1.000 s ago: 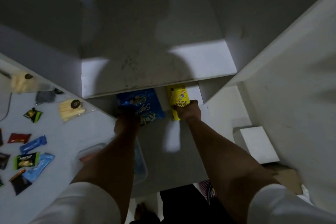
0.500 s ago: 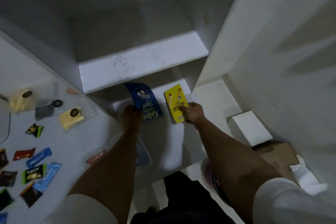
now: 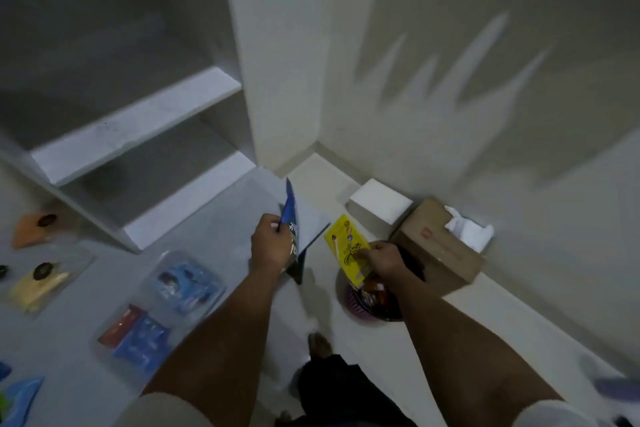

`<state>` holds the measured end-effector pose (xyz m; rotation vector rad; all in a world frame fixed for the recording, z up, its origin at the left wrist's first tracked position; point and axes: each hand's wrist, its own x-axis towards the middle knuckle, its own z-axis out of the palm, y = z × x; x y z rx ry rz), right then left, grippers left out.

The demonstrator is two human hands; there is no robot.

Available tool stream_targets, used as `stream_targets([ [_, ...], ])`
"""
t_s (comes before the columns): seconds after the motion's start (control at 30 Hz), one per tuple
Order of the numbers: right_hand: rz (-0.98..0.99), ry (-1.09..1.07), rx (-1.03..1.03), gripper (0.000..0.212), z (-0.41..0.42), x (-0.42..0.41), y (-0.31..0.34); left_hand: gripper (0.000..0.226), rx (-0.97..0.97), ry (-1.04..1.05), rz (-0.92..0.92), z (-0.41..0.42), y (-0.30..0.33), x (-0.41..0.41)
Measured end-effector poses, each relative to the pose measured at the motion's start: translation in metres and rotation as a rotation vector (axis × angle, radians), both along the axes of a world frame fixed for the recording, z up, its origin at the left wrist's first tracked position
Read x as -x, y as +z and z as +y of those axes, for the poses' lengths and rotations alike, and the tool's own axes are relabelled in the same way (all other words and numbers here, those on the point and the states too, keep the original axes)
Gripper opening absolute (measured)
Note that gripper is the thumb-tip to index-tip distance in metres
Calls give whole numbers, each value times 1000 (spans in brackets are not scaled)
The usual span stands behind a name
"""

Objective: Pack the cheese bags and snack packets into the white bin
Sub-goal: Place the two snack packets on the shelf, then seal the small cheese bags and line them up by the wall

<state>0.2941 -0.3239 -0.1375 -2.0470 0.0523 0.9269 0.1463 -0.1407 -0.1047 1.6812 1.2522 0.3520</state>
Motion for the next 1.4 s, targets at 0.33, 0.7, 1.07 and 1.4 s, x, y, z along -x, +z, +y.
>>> stream_targets([
  [0.33,168,-238,190,24,-175,-37,-48,28,242,-341,242,-125,-60,-86],
  [0.7,337,-288,151,20,-183,-148,-65,9,277,-459,408,-191,-89,-204],
  [1.07,164,-29,252,15,-163,-180,-88,36,456,-399,399,-179,-81,-214],
  [1.4,-198,488,220,18,-77,-83,-55,43,348,-187,391,-120,-16,-67],
])
